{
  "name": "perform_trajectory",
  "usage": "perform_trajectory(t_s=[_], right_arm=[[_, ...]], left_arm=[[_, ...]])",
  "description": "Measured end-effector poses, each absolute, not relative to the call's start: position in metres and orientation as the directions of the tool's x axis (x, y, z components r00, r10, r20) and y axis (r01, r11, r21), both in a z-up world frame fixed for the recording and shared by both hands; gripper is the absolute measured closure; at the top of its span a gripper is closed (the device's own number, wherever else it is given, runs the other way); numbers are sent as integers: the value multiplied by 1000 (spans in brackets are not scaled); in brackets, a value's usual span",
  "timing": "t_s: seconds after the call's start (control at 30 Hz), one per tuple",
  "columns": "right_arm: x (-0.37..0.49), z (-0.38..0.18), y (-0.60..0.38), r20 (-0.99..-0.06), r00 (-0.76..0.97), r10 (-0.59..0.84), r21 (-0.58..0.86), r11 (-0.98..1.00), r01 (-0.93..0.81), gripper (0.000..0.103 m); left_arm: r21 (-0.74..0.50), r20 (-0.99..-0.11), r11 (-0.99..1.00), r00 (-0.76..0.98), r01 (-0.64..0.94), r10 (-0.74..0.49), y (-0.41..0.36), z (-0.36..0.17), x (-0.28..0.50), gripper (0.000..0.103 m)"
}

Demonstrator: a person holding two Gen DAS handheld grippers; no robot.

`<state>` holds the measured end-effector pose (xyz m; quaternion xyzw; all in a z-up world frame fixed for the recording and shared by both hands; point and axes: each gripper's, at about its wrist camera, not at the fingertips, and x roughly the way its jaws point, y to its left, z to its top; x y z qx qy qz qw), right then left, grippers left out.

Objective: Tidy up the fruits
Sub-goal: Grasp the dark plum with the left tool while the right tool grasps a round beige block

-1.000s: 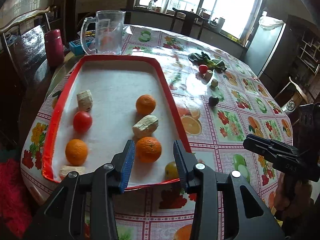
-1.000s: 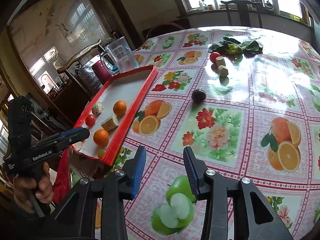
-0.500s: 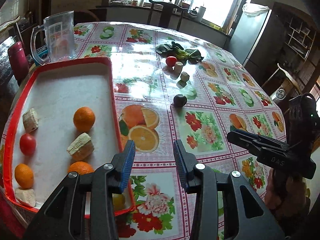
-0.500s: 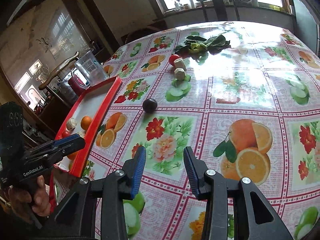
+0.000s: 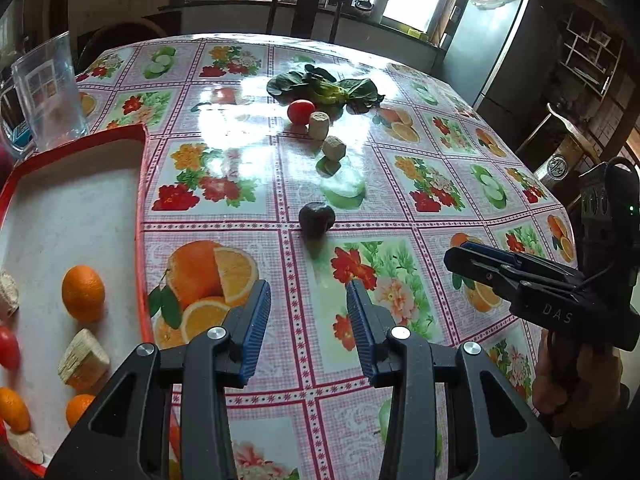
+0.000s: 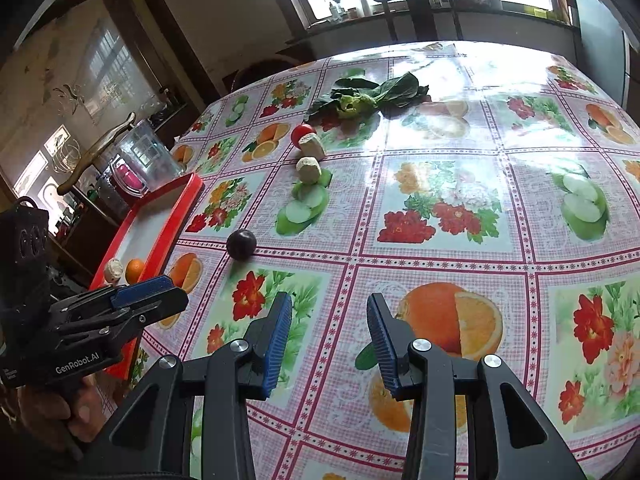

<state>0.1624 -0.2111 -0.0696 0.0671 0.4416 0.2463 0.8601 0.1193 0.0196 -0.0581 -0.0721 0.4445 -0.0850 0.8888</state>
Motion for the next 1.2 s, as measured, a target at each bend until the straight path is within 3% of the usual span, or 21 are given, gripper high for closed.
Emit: perform_trajectory(t_s=[0.47, 0.6, 0.87, 0.97, 1.03, 1.2], right_arm=[[247, -59, -193, -709, 490, 507, 351, 856, -379, 62], [275, -55, -163, -707, 487, 513, 325, 847, -421, 62], [322, -82, -112, -764, 445, 467, 262, 856, -446, 61], [326, -84, -106, -752, 473, 460, 242, 859, -451, 66], [325, -84, -107, -751, 483, 450, 233, 865, -445, 76], [310, -84, -116, -753, 468, 462, 247, 859, -449, 77]], left_arm=[[-213, -795, 970, 558, 113, -239, 3, -81, 180, 66], [-226, -791, 967, 557, 118, -253, 9, -82, 193, 80], [-296, -760, 953, 586, 72, -280, 43, -76, 181, 80], [-315, -753, 947, 589, 68, -292, 50, -74, 176, 80], [-308, -756, 949, 589, 66, -286, 52, -74, 173, 80], [-325, -756, 945, 588, 43, -287, 58, -76, 166, 80]])
